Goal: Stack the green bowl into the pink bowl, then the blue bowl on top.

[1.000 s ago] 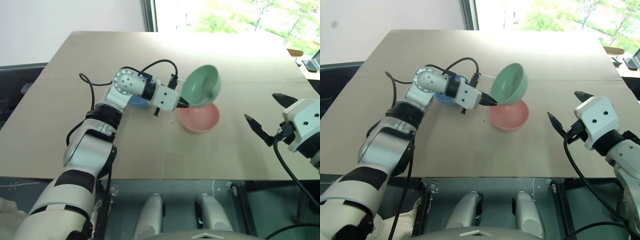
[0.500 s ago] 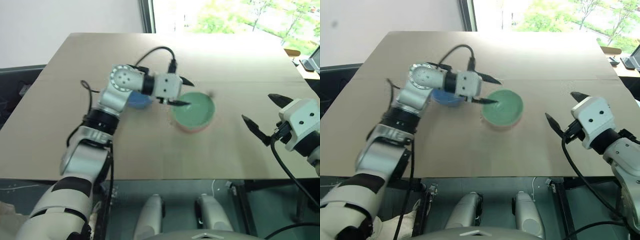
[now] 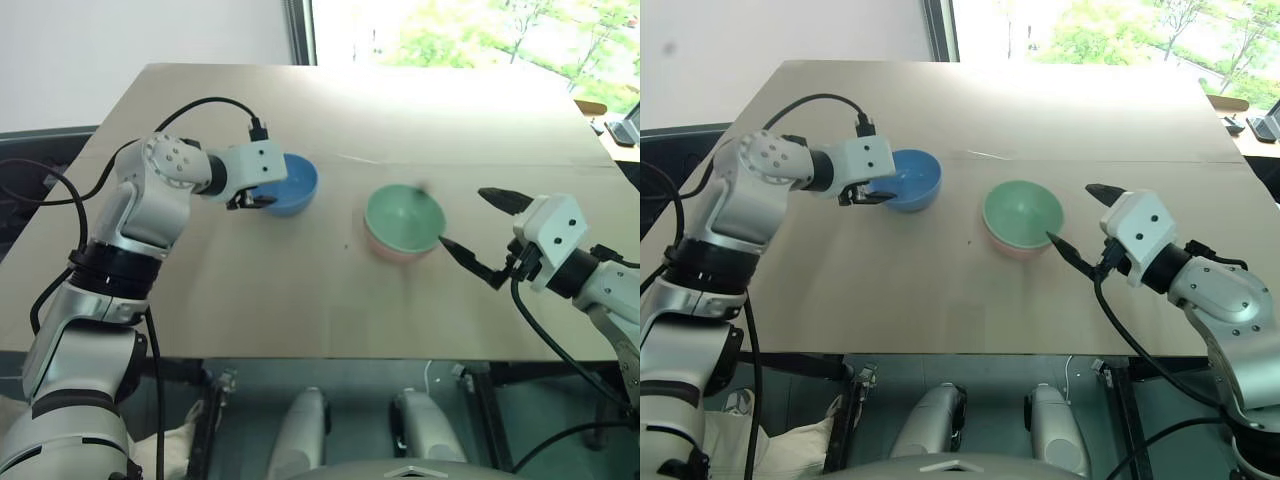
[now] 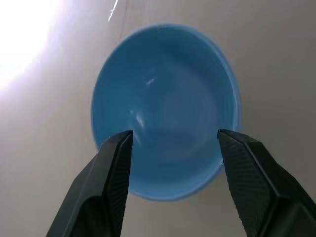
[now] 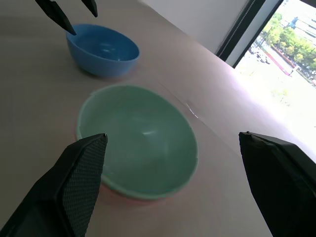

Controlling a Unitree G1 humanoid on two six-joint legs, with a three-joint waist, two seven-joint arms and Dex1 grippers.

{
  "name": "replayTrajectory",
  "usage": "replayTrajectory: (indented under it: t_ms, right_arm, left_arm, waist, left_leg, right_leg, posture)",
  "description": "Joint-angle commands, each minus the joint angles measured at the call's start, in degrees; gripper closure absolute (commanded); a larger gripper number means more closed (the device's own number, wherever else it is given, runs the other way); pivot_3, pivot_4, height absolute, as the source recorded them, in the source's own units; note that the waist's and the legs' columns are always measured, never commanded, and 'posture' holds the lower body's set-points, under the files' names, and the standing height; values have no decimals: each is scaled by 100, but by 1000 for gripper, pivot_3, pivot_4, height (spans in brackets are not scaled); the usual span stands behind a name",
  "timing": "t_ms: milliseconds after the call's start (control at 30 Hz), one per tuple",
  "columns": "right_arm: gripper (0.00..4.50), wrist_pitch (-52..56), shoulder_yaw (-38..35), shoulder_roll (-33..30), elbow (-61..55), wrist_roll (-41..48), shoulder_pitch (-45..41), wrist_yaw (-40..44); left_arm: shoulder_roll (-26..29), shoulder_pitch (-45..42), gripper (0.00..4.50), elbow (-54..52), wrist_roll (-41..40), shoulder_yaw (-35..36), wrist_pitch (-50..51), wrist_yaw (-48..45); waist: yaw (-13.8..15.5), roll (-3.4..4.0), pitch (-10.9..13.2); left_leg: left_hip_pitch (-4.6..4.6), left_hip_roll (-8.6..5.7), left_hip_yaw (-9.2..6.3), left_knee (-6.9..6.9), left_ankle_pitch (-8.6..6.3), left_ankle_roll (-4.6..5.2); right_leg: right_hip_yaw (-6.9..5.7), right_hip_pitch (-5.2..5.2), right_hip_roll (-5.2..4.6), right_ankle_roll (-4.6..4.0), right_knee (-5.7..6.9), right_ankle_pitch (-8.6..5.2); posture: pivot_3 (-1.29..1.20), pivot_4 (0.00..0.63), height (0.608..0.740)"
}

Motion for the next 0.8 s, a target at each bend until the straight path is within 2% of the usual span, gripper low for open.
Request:
replayTrajectory:
  t_ms: [33, 333, 367, 433, 467, 500, 533, 800]
  right_arm:
    - [0, -220, 68, -43, 97, -17, -199, 94]
    - [0, -217, 24, -149, 107, -57, -170, 106]
    - [0, -207, 5, -157, 73, -54, -137, 91]
    - [0, -174, -53, -163, -9, -45, -63, 48]
    - [0, -154, -82, -163, -50, -38, -23, 22]
    - [0, -141, -100, -164, -80, -37, 11, -4]
    - [0, -144, -124, -171, -93, -36, 47, -19]
    - [0, -172, -43, -86, -181, -176, 142, -219]
  left_arm:
    - [-29, 152, 1604, -396, 114, -53, -3, 102]
    - [-225, 101, 1604, 126, 580, -432, -335, 481]
    - [-263, 62, 1978, 159, 575, -444, -355, 473]
    - [-349, -40, 2206, 150, 474, -401, -304, 345]
    - [-380, -102, 2535, 151, 413, -368, -270, 264]
    - [-402, -155, 3096, 160, 364, -339, -242, 200]
    - [-430, -207, 3313, 175, 338, -321, -211, 160]
    - [-399, -536, 3313, 130, 340, -429, -480, -124]
  waist:
    - [-6, 0, 0]
    - [-2, 0, 0]
    - [-1, -1, 0]
    - [0, -1, 0]
    - [2, -1, 0]
    - [7, -1, 0]
    - [7, -1, 0]
    - [-22, -1, 0]
  left_leg:
    - [0, 0, 0, 0, 0, 0]
    - [0, -1, 2, -1, 0, 0]
    - [0, -1, 2, 0, 0, 0]
    - [-1, -1, 2, 0, 0, 0]
    - [-2, -1, 1, 0, 0, 0]
    - [-3, -1, 0, 0, 0, 0]
    - [-4, -1, 1, 0, 0, 0]
    - [-1, 0, 4, -1, 0, 0]
  right_leg:
    - [0, 0, 0, 0, 0, 0]
    - [2, -1, 0, 0, 0, 0]
    - [2, 0, -1, 0, 0, 0]
    - [2, -1, -1, 0, 0, 0]
    - [1, -1, -1, 0, 0, 0]
    - [0, -1, 0, 0, -1, 0]
    - [0, -2, -1, 0, -1, 0]
    - [3, -2, 0, 0, 0, 0]
  posture:
    - [0, 150, 740]
    - [0, 150, 740]
    - [0, 150, 740]
    - [0, 150, 740]
    - [0, 150, 740]
    - [0, 150, 740]
    - [0, 150, 740]
    - [0, 150, 740]
